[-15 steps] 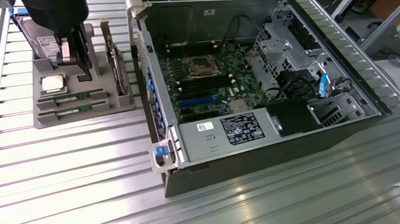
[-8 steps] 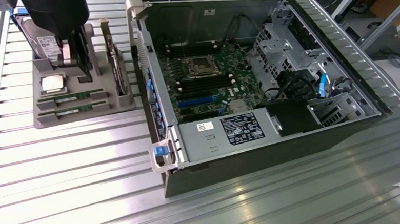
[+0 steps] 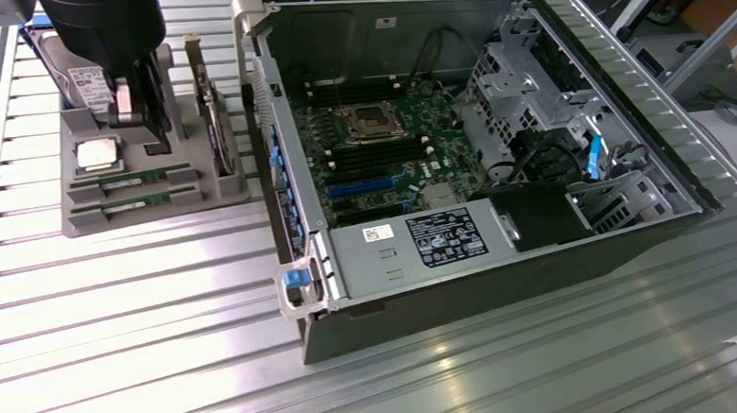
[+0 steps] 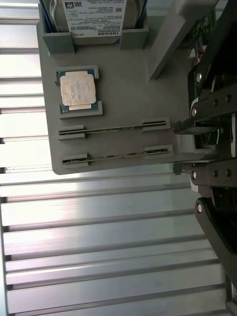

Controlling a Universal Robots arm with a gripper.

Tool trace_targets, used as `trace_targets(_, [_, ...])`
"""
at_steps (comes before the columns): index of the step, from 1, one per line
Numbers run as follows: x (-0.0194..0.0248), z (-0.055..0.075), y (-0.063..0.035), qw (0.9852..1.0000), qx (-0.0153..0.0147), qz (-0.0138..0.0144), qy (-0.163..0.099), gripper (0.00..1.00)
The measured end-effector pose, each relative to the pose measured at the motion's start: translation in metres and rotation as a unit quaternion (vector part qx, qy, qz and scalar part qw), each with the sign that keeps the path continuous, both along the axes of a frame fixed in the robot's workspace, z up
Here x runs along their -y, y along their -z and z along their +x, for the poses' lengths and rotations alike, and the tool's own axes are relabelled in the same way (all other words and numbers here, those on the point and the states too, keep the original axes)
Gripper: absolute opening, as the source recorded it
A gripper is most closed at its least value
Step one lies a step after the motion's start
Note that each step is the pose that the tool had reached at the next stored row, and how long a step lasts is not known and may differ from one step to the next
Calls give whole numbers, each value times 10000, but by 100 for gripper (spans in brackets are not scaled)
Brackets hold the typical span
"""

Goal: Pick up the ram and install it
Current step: 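Pick up the ram and move it above insertion slot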

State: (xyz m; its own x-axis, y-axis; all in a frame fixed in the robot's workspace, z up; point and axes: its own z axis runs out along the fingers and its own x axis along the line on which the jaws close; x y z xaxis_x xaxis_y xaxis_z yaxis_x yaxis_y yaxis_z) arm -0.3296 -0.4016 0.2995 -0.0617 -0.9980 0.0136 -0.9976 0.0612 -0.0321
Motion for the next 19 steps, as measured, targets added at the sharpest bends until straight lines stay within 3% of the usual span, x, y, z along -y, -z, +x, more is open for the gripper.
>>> trace_targets(19, [3, 0, 73, 10000, 0, 0, 0, 36])
